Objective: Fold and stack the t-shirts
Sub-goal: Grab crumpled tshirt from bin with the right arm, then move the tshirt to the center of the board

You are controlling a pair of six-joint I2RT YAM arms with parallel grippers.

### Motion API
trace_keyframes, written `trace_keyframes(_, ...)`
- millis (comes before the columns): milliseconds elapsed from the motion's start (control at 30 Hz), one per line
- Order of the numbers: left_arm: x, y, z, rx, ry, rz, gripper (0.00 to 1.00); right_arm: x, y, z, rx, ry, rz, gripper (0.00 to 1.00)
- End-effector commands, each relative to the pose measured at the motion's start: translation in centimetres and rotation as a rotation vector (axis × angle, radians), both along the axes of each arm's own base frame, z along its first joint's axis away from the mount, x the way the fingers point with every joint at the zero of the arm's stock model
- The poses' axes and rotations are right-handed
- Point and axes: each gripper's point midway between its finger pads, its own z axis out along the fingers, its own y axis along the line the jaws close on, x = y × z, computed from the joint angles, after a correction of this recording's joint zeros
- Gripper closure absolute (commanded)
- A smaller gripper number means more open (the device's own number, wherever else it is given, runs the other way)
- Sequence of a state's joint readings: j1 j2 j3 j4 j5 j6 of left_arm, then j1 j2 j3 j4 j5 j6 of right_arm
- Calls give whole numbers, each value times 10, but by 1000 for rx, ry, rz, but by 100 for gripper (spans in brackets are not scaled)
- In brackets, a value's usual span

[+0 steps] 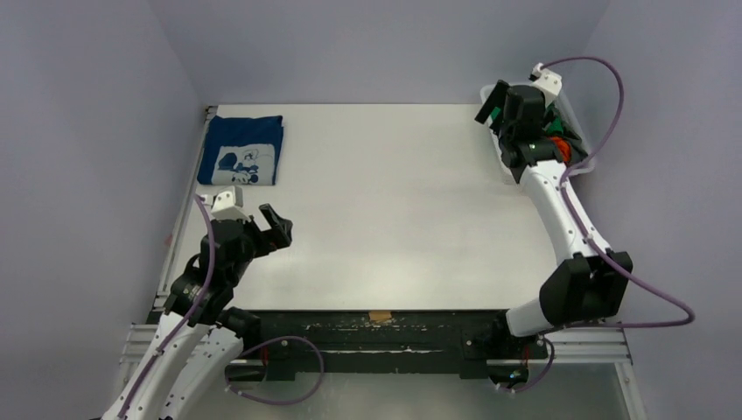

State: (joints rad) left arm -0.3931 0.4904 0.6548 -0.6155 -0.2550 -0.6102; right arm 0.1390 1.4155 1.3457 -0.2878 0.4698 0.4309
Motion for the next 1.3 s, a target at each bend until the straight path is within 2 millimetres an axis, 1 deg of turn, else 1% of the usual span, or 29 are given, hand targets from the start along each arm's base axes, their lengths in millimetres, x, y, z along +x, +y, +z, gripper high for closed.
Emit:
trace_keyframes(0, 2, 6, 13, -3, -43, 36, 0, 42, -21, 12, -33, 26, -1, 3)
trace_keyframes(100, 2, 6, 7, -2, -25, 36, 0, 73, -44, -4, -28, 91, -40, 5)
trace_keyframes(133, 2, 5, 5, 0, -19, 34, 0, 86, -49, -11, -28, 113, -47, 5)
trace_keyframes(200, 3, 4, 2, 2, -5, 33, 0, 101, -74, -22, -22, 153, -92, 7)
trace_keyframes(233, 4, 3, -1, 5, 6, 32, 0, 108, -81, -30, -20, 173, -98, 8)
trace_keyframes(300, 5, 2, -4, 5, 17, 31, 0, 125, -88, -49, -18, 201, -76, 10)
trace_keyframes(400, 8, -1, -11, 9, 37, 25, 0, 149, -89, -76, -16, 230, -28, 18)
trace_keyframes(433, 9, -1, -12, 10, 44, 24, 0, 155, -89, -82, -18, 238, -16, 24)
trace_keyframes(467, 9, -1, -12, 13, 49, 23, 0, 161, -87, -87, -18, 246, 0, 35)
trace_keyframes(500, 9, -1, -13, 14, 52, 23, 0, 165, -86, -89, -19, 244, 16, 49)
trace_keyframes(533, 9, -2, -13, 14, 54, 22, 0, 169, -84, -89, -16, 238, 28, 59)
trace_keyframes(567, 9, -2, -12, 13, 54, 22, 0, 172, -82, -83, -15, 223, 35, 69)
trace_keyframes(633, 8, -3, -12, 6, 52, 18, 0, 172, -82, -64, -16, 174, 35, 85)
trace_keyframes(700, 7, -4, -10, -2, 45, 12, 0, 164, -82, -38, -21, 123, 30, 94)
trace_keyframes(767, 7, -5, -7, -10, 37, 7, 0, 155, -75, -5, -5, 49, 46, 100)
trace_keyframes(900, 5, -7, -4, -23, 25, -7, 0, 129, -64, 72, 11, -116, 70, 100)
trace_keyframes(933, 4, -7, -4, -25, 22, -9, 0, 119, -61, 99, 12, -177, 78, 100)
trace_keyframes(967, 4, -7, -3, -24, 22, -10, 0, 112, -58, 120, 14, -228, 90, 100)
trace_keyframes(1133, 3, -6, -3, -21, 16, -8, 0, 83, -35, 219, 34, -459, 200, 100)
trace_keyframes(1200, 3, -6, -4, -22, 16, -7, 0, 72, -23, 249, 58, -540, 251, 100)
trace_keyframes(1267, 4, -6, -4, -21, 14, -6, 0, 60, -5, 272, 87, -599, 342, 100)
